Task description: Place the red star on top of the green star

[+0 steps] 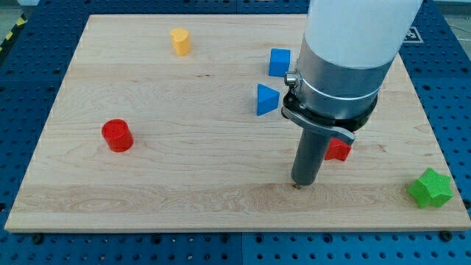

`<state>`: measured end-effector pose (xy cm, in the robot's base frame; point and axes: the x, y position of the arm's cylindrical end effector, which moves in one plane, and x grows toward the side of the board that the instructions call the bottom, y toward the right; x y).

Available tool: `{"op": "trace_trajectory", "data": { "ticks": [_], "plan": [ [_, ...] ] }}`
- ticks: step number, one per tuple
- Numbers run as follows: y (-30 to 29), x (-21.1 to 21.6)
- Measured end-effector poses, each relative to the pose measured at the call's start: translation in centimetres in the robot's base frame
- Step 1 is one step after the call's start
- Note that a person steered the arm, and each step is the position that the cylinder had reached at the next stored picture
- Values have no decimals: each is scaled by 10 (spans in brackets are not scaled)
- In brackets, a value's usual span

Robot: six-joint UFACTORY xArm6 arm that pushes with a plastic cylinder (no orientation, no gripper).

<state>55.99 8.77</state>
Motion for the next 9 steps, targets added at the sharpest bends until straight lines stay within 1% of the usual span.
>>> {"op": "trace_trajectory", "data": {
  "ticks": [1,2,3,4,5,6,7,8,9],
  "plan": [
    [0,0],
    [18,0],
    [21,-9],
    [45,-43],
    [53,-43],
    [41,-55],
    [38,-88],
    [58,-73],
    [58,-57]
  ]
}}
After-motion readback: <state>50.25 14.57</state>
